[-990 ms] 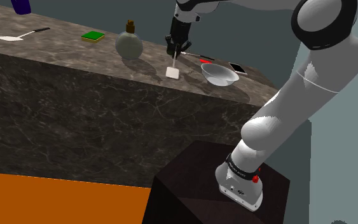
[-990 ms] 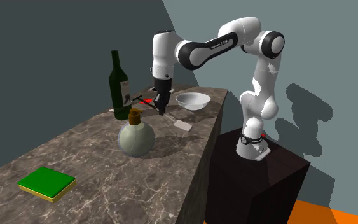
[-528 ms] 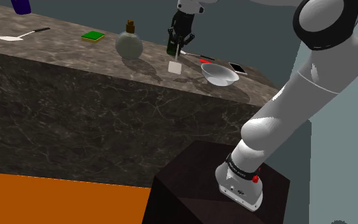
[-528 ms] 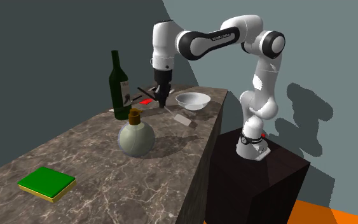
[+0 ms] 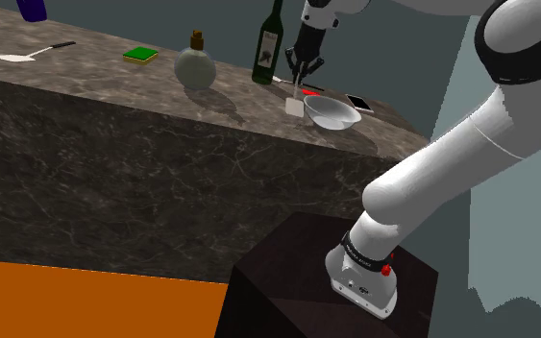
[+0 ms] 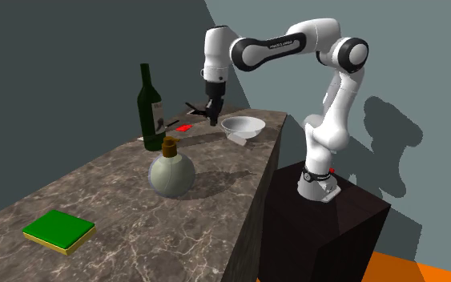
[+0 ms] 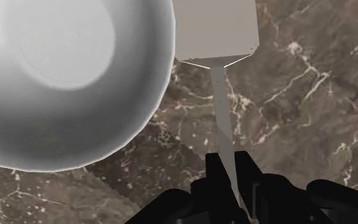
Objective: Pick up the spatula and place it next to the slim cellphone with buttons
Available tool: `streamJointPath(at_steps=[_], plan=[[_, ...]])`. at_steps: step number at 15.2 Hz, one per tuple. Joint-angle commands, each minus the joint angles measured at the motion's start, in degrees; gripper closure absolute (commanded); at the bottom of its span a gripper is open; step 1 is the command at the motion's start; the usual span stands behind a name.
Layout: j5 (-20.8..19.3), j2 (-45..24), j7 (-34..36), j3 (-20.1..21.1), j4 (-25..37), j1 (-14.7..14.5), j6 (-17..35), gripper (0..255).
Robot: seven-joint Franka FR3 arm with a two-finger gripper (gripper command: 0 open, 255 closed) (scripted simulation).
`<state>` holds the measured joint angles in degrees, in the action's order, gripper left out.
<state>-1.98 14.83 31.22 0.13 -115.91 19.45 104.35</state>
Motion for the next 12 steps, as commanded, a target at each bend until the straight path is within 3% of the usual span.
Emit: streamJointPath(at_steps=[1,12], plan=[[-0.3,2.1,-2.6,-1.6,-2.2,1.0,0.1,255],[-3.8,9.7,-16.7,-11.6,-8.6,6.7,-0.3,255]])
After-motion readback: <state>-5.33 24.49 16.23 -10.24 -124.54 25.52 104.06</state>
